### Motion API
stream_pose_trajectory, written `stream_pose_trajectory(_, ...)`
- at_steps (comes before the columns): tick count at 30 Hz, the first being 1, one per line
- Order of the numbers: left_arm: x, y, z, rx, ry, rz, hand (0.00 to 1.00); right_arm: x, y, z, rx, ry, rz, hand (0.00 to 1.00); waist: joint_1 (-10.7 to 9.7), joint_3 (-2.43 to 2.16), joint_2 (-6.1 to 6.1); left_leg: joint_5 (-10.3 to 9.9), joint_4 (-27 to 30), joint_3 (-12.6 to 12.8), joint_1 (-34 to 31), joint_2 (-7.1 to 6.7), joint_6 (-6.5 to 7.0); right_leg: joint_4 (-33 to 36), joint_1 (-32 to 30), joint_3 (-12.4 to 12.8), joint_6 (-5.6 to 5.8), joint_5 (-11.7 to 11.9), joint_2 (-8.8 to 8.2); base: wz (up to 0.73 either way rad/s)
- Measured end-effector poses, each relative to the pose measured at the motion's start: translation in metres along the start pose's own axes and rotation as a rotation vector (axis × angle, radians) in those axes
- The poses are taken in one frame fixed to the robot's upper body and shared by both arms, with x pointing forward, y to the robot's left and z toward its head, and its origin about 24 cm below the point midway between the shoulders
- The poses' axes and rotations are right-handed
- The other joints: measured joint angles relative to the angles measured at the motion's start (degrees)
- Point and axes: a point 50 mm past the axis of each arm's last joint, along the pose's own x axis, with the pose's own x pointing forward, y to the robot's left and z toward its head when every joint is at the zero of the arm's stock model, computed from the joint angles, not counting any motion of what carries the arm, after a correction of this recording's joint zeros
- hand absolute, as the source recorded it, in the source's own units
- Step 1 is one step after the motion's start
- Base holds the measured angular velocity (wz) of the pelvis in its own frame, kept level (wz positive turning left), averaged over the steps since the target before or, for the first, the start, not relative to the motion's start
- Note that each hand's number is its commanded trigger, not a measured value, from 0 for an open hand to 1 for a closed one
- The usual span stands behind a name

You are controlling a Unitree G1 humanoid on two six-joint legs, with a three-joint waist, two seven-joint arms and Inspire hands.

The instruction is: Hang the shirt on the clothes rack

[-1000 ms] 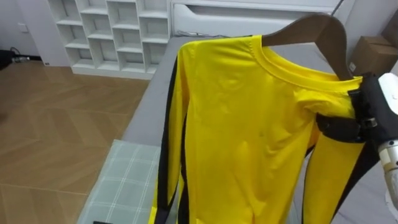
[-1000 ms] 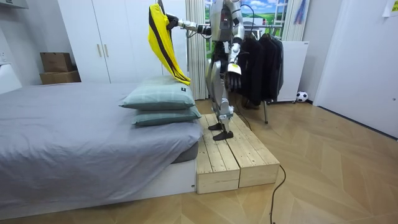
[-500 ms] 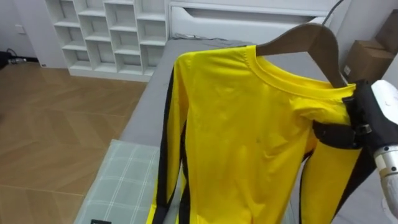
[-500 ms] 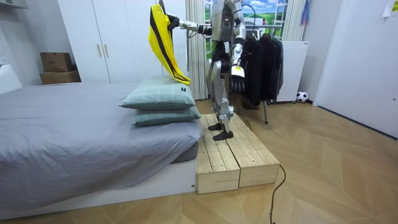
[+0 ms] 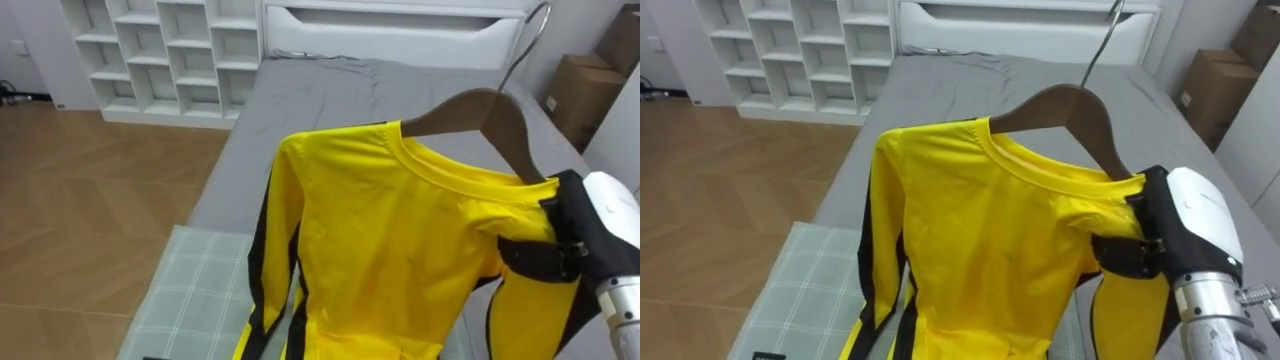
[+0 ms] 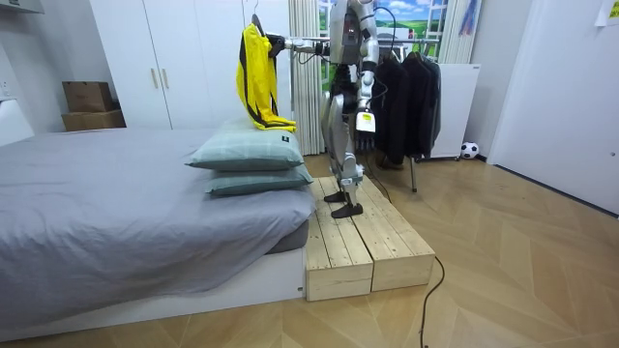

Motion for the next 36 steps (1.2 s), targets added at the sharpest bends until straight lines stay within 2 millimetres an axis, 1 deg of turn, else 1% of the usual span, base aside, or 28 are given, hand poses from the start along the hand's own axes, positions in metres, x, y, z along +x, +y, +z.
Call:
stream_pose_trajectory(4,0.000,-0.003,0.000,-0.025,0.007,-0.053,0.00,0.000,0.001,0.000,0.008,0.000,0.017,1.00,0.0,0.07,-0.17,-0.2,0.0,0.5,-0.1,0.00,0.24,0.5,-0.3,0.7,0.01,0.0,-0.04,-0.07)
stream_pose_trajectory(6,0.000,-0.003,0.002,-0.028,0.004,-0.073,0.00,0.000,0.001,0.000,0.008,0.000,0.029,1.00,0.0,0.07,-0.25,-0.2,-0.1,1.1,-0.1,0.00,0.29,0.8,-0.7,1.2,0.09,-0.1,-0.08,-0.14)
stream_pose_trajectory(7,0.001,-0.004,0.006,-0.030,-0.005,-0.087,0.00,0.000,0.002,0.000,0.008,0.000,0.041,1.00,0.0,0.09,-0.34,-0.2,-0.1,1.5,-0.1,0.00,0.30,0.9,-1.0,1.6,0.10,-0.1,-0.06,-0.16)
stream_pose_trajectory(10,0.002,-0.004,0.007,-0.042,-0.001,-0.120,0.00,-0.002,0.004,-0.002,0.005,0.006,0.067,1.00,-0.2,-0.02,-0.75,-0.2,-0.1,2.3,0.0,0.02,0.38,0.9,-1.2,2.3,0.18,0.0,-0.03,-0.12)
stream_pose_trajectory(12,0.002,-0.005,0.009,-0.045,-0.005,-0.131,0.00,-0.002,0.004,-0.002,0.005,0.007,0.077,1.00,-0.6,-0.02,-1.14,-0.3,-0.1,2.5,0.0,0.00,0.41,0.9,-1.2,2.4,0.24,0.0,-0.05,-0.05)
stream_pose_trajectory(13,0.002,-0.005,0.010,-0.045,-0.007,-0.141,0.00,-0.002,0.005,-0.002,0.006,0.008,0.080,1.00,-1.4,-0.09,-1.45,-0.3,-0.1,2.8,0.0,0.01,0.45,0.9,-1.2,2.4,0.28,0.1,-0.05,-0.04)
stream_pose_trajectory(14,0.003,-0.005,0.010,-0.045,-0.006,-0.147,0.00,-0.002,0.005,-0.002,0.006,0.008,0.080,1.00,-1.6,-0.14,-1.62,-0.3,-0.1,3.0,0.2,0.03,0.49,0.9,-1.2,2.6,0.29,0.1,-0.03,-0.07)
stream_pose_trajectory(18,0.003,-0.006,0.012,-0.045,-0.004,-0.169,0.00,-0.002,0.004,-0.002,0.002,0.008,0.078,1.00,-1.8,-0.13,-1.74,-0.6,-0.4,4.0,0.9,0.20,0.68,1.0,-1.1,3.8,0.37,0.1,0.19,-0.16)
stream_pose_trajectory(23,0.003,-0.007,0.011,-0.059,0.004,-0.182,0.00,-0.005,0.003,-0.001,-0.027,0.003,0.074,1.00,-3.2,-0.11,-1.93,-1.1,-0.3,4.7,1.0,0.25,0.98,1.1,-1.2,4.6,0.59,0.2,0.23,-0.08)
stream_pose_trajectory(27,0.003,-0.005,0.011,-0.055,0.007,-0.179,0.00,-0.006,0.006,-0.001,-0.037,0.015,0.067,1.00,-3.4,0.03,-2.30,-1.1,-0.2,5.9,1.1,0.35,1.07,1.8,-1.9,5.6,0.75,0.3,0.36,-0.16)
stream_pose_trajectory(30,0.005,-0.001,0.012,-0.029,-0.001,-0.172,0.00,-0.007,0.007,-0.001,-0.042,0.018,0.071,1.00,-4.5,0.06,-2.55,-1.2,-0.1,6.7,1.1,0.39,1.26,1.9,-2.4,6.0,0.95,0.5,0.34,-0.13)
stream_pose_trajectory(31,0.006,0.000,0.010,-0.018,0.008,-0.172,0.00,-0.007,0.007,0.000,-0.041,0.013,0.067,1.00,-4.1,0.00,-2.60,-1.3,-0.2,8.0,1.4,0.61,1.32,2.2,-3.2,7.0,1.05,0.6,0.58,-0.41)
stream_pose_trajectory(32,0.006,0.001,0.011,-0.017,0.010,-0.171,0.00,-0.007,0.006,0.001,-0.041,0.008,0.065,1.00,-3.9,0.06,-2.46,-1.4,-0.2,8.9,1.4,0.84,1.26,2.4,-3.6,7.4,1.13,0.8,0.79,-0.73)
stream_pose_trajectory(34,0.006,0.002,0.008,-0.014,0.024,-0.170,0.00,-0.006,0.002,0.008,-0.040,-0.020,0.052,1.00,-3.3,0.31,-2.04,-1.9,-0.1,13.0,1.6,1.59,1.16,2.9,-5.2,6.5,0.82,1.4,1.18,-0.99)
stream_pose_trajectory(35,0.007,0.002,0.010,-0.014,0.025,-0.169,0.00,-0.006,0.002,0.008,-0.024,-0.023,0.052,1.00,-2.6,0.45,-1.75,-2.0,-0.2,15.6,1.9,2.10,1.06,2.8,-6.1,5.5,0.67,2.2,1.55,-1.04)
stream_pose_trajectory(36,0.008,0.003,0.011,-0.015,0.023,-0.167,0.00,-0.005,0.003,0.009,-0.023,-0.025,0.052,1.00,-1.9,0.43,-1.75,-2.0,-0.2,17.3,1.9,2.38,0.97,2.9,-6.8,4.3,0.51,2.6,1.66,-1.35)
